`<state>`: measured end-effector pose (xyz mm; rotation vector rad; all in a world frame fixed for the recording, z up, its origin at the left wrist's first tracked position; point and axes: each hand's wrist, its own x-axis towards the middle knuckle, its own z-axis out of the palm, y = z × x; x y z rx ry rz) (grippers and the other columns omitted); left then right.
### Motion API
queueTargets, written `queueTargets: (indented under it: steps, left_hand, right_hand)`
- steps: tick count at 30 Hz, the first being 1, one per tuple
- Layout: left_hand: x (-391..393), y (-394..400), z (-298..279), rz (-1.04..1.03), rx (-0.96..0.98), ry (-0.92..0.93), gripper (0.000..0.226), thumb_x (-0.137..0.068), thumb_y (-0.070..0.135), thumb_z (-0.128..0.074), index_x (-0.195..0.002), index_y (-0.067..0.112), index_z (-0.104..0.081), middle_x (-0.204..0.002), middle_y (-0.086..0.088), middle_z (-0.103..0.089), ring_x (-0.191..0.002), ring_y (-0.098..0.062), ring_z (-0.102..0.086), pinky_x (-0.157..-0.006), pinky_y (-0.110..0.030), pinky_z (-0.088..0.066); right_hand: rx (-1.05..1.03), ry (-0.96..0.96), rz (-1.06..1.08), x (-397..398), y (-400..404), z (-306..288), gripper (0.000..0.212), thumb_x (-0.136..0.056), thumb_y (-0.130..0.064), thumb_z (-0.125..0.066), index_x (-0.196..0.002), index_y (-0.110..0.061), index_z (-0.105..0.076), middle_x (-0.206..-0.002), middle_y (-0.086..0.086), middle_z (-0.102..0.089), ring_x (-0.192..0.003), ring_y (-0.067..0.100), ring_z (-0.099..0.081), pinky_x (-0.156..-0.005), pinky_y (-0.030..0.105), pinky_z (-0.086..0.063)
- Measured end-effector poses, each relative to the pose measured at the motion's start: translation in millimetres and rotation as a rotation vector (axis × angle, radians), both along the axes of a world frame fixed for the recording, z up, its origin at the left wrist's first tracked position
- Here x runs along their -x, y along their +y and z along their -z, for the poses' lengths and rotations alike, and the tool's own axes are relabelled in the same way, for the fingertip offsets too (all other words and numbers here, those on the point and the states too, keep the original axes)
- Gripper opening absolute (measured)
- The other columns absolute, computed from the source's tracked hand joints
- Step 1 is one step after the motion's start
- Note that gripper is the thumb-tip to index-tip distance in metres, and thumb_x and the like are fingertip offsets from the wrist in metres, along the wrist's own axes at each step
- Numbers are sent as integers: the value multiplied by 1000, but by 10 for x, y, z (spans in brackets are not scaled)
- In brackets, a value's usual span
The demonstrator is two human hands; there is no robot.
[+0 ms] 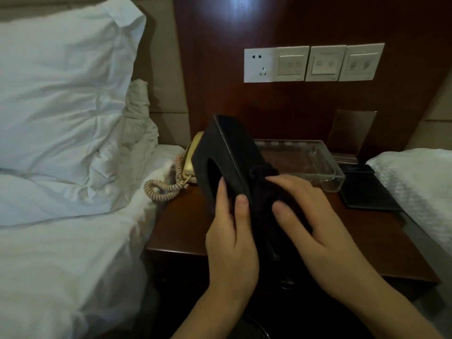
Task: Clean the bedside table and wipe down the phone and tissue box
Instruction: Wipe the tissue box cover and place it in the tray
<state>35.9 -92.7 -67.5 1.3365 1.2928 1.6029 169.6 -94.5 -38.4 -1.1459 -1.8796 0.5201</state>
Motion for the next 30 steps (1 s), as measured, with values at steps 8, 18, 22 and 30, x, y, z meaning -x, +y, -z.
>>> queueTargets:
  steps: [8,18,22,30]
  left_hand:
    - [145,64,-71,-96,-200,-25,51,-99,43,-45,-147,44,-30,-116,58,-50,-119,23,-49,-93,-3,-41]
    - [269,96,-176,439,-9,87,67,-82,30,-77,-139,45,-45,-122,17,-71,-113,-4,-67,-93,-25,-55]
    - [303,157,-123,390,21,-22,70,-74,28,-85,-136,25,-54,-115,4,-75,-107,-14,-72,-94,-38,-56]
    - [436,155,-154,352,-36,15,69,-75,23,-80,-139,28,-54,-115,2,-75,-104,-17,-73,-91,-35,-59]
  right_hand:
    - [-97,9,-31,203,-119,224,45,-88,-61,-49,-131,-60,-35,-139,-37,-33,-136,-2,-32,-100,23,-35]
    - [64,422,122,11,158,99,30,-96,-32,-54,-126,-35,-54,-115,-23,-61,-110,-2,-59,-89,16,-49]
    - [150,398,-7,8,117,106,31,-94,-44,-59,-124,-42,-54,-125,-15,-59,-115,5,-59,-98,37,-51]
    - [16,188,4,11,106,162,20,-90,-55,-50,-108,-49,-53,-114,-17,-56,-111,9,-55,-92,41,-49]
